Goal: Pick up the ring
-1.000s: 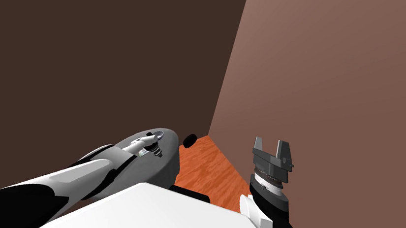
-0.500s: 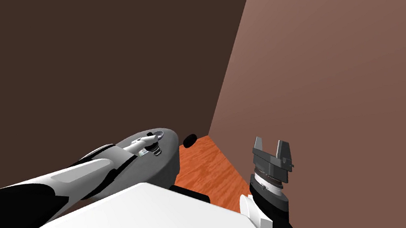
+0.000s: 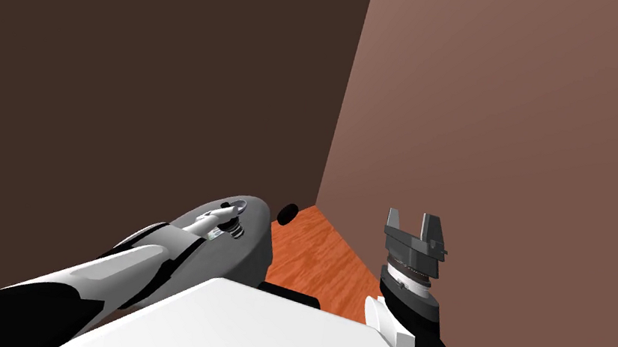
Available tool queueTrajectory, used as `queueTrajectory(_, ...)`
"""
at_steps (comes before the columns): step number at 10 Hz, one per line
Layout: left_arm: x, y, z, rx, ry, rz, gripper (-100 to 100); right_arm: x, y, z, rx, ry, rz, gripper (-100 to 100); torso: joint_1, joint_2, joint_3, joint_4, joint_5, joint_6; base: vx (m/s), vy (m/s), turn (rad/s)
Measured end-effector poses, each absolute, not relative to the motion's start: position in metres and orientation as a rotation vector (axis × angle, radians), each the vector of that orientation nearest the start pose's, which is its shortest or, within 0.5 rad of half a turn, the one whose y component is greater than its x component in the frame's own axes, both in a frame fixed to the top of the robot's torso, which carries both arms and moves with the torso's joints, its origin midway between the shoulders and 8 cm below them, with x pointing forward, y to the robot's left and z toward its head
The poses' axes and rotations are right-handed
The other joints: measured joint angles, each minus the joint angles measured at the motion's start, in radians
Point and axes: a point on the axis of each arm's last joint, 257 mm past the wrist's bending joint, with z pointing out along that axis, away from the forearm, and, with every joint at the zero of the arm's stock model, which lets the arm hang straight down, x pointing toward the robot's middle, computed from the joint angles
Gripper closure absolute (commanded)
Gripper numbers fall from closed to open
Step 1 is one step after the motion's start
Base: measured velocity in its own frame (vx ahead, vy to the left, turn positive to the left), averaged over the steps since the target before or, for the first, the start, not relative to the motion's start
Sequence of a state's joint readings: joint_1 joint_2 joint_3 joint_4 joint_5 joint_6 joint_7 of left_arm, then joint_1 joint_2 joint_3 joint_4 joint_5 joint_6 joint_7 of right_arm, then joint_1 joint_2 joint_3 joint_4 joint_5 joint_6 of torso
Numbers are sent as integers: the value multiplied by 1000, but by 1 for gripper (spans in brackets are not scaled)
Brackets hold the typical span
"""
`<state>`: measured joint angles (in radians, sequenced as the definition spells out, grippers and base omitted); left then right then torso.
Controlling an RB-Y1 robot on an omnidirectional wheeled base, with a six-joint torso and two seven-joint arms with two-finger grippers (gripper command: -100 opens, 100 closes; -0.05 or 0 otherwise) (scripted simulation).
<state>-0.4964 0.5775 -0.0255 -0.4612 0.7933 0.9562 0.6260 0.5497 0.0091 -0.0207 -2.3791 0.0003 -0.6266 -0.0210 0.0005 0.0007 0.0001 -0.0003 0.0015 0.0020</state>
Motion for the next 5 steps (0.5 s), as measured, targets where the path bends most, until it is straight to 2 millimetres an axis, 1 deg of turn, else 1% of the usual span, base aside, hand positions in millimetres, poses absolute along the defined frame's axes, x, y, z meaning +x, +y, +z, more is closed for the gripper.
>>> queueTrajectory(1,384,452,-500,-3070,675,-285,100,295,-281,74,515,478,1321,0,-1,-1,-1,-1,1,2,-12,-13,-105)
queueTrajectory(2,380,454,-501,-3076,666,-291,100,295,-281,74,515,478,1321,0,-2,-1,-1,-1,2,1,-7,-13,-7)
queueTrajectory(3,379,455,-500,-3088,645,-302,100,295,-281,74,515,478,1321,0,-2,-2,-2,-1,1,1,-6,-22,-192)
queueTrajectory(4,372,461,-501,-3089,638,-291,100,295,-281,74,515,478,1321,0,-2,-2,-2,-1,2,3,-9,-14,-123)
queueTrajectory(5,368,464,-500,-3095,623,-296,100,295,-281,74,515,478,1321,0,-2,-3,-2,-2,2,3,-5,-10,-12)
